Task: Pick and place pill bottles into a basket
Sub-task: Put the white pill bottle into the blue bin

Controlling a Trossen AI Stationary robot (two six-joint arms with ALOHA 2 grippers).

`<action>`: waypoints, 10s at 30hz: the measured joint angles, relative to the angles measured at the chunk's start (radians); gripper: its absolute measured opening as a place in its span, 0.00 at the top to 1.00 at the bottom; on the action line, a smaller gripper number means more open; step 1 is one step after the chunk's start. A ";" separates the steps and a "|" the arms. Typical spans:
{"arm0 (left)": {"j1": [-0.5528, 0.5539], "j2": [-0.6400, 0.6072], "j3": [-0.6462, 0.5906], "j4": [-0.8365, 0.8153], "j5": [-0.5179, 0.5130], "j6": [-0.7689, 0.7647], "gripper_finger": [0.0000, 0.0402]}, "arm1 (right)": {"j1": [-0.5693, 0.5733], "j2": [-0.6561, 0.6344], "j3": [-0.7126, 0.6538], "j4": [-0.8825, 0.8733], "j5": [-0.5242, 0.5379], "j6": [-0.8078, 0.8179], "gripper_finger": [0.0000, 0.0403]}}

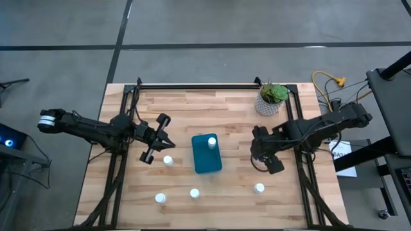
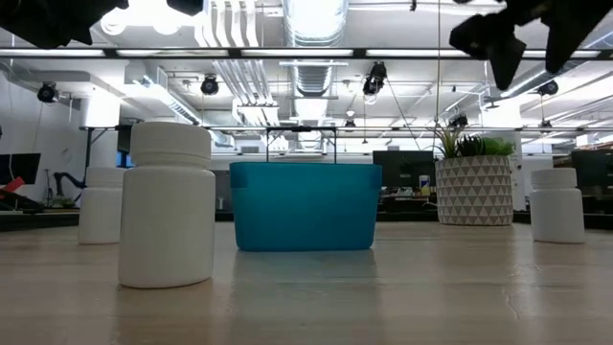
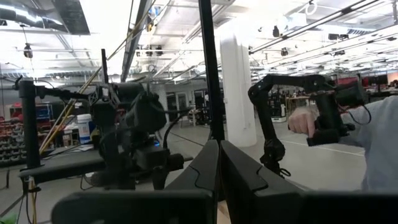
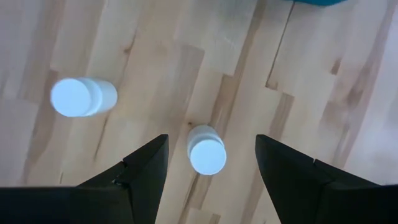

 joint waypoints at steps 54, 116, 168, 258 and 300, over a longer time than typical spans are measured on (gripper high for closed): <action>0.000 0.000 0.000 0.000 0.000 0.000 1.00 | 0.000 0.001 -0.361 0.319 0.016 0.003 0.42; 0.000 0.000 0.000 0.000 -0.004 0.001 1.00 | -0.014 0.002 -0.187 0.288 0.119 -0.089 0.62; 0.000 0.000 0.000 0.000 -0.012 0.023 1.00 | -0.168 0.661 0.504 0.228 -0.090 -0.511 0.63; 0.000 0.000 -0.002 0.000 -0.015 0.026 1.00 | -0.270 0.739 0.449 0.338 -0.143 -0.611 0.48; 0.000 0.000 -0.002 0.000 -0.015 0.026 1.00 | -0.201 0.734 0.689 -0.017 -0.138 -0.006 0.48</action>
